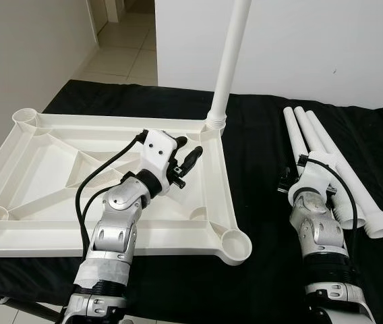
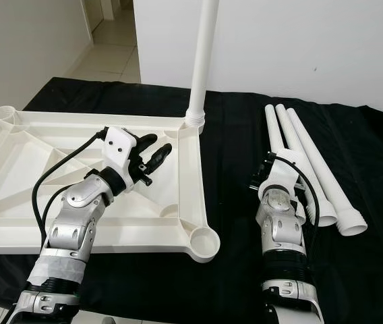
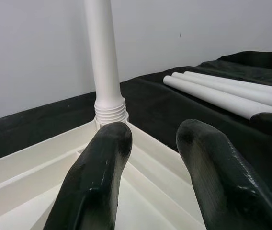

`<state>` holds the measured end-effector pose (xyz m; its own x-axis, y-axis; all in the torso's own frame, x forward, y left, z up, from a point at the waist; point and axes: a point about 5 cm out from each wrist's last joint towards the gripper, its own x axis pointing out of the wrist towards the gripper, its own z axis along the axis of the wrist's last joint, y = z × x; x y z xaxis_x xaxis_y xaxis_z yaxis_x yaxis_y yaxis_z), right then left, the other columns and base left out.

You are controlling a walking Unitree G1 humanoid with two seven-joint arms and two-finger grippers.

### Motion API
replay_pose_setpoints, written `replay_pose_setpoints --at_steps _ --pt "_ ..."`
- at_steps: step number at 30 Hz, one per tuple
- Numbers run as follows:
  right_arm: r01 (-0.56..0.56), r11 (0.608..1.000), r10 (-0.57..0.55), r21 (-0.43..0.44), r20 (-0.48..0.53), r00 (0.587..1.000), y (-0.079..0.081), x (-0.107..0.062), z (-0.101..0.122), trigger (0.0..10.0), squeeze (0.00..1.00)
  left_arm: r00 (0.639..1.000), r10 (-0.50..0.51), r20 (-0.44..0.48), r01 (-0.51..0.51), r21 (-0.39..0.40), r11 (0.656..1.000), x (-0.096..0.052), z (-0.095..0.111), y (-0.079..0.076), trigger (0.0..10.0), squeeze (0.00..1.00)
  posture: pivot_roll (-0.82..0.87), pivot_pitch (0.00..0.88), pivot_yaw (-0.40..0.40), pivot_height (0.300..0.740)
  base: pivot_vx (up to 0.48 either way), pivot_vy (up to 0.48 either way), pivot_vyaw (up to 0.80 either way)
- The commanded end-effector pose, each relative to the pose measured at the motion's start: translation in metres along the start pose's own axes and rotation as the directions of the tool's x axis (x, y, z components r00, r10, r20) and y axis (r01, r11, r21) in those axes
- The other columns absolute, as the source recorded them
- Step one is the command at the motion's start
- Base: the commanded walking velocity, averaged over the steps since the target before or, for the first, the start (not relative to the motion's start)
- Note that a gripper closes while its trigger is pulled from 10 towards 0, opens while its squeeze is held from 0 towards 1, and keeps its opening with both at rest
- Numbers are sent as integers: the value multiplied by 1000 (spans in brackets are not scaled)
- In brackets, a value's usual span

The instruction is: Building children table

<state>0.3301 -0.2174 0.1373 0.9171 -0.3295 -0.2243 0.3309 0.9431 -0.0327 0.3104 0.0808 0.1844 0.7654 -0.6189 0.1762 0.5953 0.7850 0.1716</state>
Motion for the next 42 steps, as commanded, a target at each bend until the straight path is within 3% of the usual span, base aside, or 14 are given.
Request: replay_pose_setpoints --at_steps 1,11,19,32,36,42 --pt "-55 998 55 6 -73 996 4 0 -8 10000 0 999 49 6 -49 -3 999 0 3 1 10000 0 -30 38 -12 740 0 0 0" --pt "-51 997 45 -56 -110 993 -16 12 23 10000 0 998 64 16 -64 -10 998 3 5 4 10000 0 -39 31 -18 740 0 0 0" --pt "-156 988 151 -10 -211 966 -12 16 27 10000 0 997 71 24 -71 -12 997 5 7 5 10000 0 -42 25 -20 740 0 0 0" --pt "-147 989 139 -9 -273 952 -15 19 20 10000 0 996 80 27 -80 -21 997 5 7 6 10000 0 -38 29 -27 740 0 0 0" --pt "-23 999 32 35 -290 957 -26 19 10 10000 0 996 82 31 -82 -25 996 5 8 5 10000 0 -36 28 -23 740 0 0 0" --pt "-1 997 27 83 -302 953 -25 18 2 10000 0 996 80 34 -79 -30 996 6 8 5 10000 0 -41 27 -18 740 0 0 0"
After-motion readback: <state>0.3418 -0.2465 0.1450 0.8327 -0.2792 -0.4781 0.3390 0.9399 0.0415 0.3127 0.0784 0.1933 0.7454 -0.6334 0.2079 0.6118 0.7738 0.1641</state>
